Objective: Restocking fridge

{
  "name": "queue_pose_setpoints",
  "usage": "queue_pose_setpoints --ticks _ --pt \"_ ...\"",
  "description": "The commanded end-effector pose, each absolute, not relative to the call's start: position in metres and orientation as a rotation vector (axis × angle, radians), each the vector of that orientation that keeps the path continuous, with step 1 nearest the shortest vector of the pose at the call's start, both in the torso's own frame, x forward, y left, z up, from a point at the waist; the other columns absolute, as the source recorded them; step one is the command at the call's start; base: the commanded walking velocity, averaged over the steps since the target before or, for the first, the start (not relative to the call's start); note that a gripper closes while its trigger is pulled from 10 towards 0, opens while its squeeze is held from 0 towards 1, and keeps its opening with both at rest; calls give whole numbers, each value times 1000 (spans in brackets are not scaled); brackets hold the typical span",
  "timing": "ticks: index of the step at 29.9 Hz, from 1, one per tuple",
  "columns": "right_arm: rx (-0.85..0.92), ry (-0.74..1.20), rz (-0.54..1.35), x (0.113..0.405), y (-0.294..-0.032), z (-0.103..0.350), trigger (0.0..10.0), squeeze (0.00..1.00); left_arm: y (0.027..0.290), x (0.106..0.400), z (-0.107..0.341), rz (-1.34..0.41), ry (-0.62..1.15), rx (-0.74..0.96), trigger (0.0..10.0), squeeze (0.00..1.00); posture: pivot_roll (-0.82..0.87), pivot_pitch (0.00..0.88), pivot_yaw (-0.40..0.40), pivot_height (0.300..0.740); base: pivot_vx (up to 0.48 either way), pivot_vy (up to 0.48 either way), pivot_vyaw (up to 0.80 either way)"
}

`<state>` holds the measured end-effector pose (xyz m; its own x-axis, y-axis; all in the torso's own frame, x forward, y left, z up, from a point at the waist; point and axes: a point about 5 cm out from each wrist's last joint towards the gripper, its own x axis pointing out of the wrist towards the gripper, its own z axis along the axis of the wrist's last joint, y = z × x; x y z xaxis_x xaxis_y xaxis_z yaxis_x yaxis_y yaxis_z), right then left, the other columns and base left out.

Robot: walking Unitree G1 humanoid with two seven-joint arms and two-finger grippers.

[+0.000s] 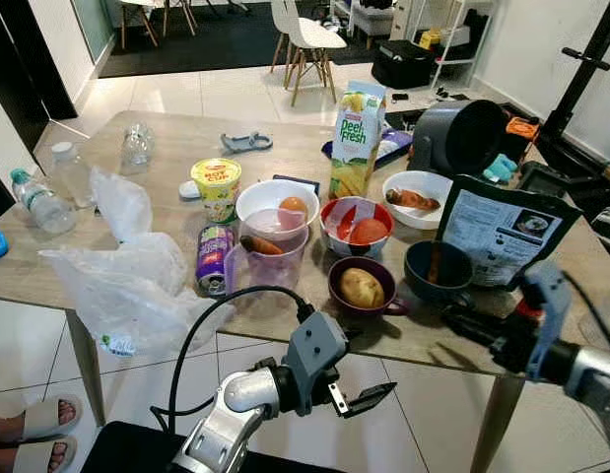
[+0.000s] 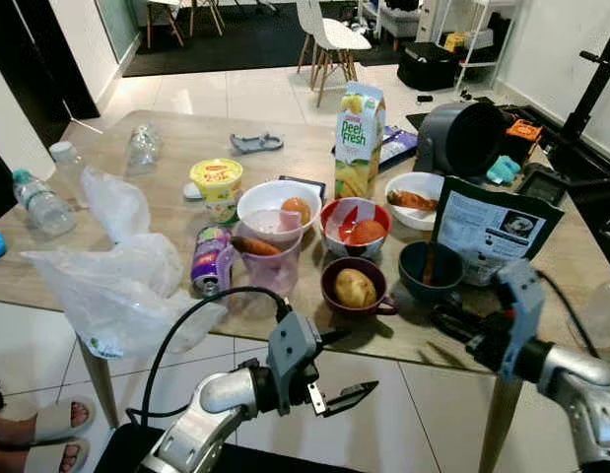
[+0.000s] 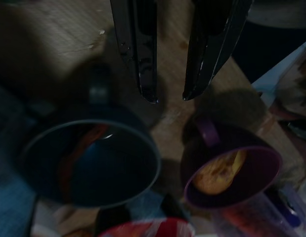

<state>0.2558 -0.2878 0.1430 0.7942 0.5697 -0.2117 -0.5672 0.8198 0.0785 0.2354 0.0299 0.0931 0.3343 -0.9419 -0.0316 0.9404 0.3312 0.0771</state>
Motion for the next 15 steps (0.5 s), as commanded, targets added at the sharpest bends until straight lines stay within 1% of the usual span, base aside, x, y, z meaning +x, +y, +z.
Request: queue_pose_setpoints --ticks 1,2,3,8,9,10,11,12,13,15 --pt "12 198 566 259 -292 145 10000 835 31 233 91 -1242 -5 94 10000 0 57 56 2 740 0 0 0" --pt "12 198 566 259 -292 145 10000 835 31 233 91 -1242 -5 94 10000 0 57 56 2 740 0 0 0" --pt "4 193 582 259 -290 145 10000 1000 31 233 91 -1243 -7 93 10000 0 57 57 4 740 0 0 0" --pt "-4 203 574 259 -289 142 10000 1000 31 234 92 -1239 -11 92 10000 0 61 57 2 740 0 0 0" --pt "-7 211 573 258 -289 140 10000 757 31 235 93 -1235 -13 89 10000 0 61 57 2 740 0 0 0" --pt "-5 219 570 258 -290 139 10000 420 33 235 93 -1231 -14 88 10000 0 61 57 2 740 0 0 0" --pt "-5 219 570 258 -290 139 10000 420 33 235 93 -1231 -14 88 10000 0 61 57 2 740 0 0 0" --pt "-8 226 570 258 -291 138 10000 314 34 236 93 -1226 -14 89 10000 0 64 58 3 740 0 0 0" --pt "-11 227 566 258 -291 138 10000 161 34 236 93 -1225 -14 89 10000 0 64 58 4 740 0 0 0" --pt "-11 227 566 258 -291 138 10000 161 34 236 93 -1225 -14 89 10000 0 64 58 4 740 0 0 0"
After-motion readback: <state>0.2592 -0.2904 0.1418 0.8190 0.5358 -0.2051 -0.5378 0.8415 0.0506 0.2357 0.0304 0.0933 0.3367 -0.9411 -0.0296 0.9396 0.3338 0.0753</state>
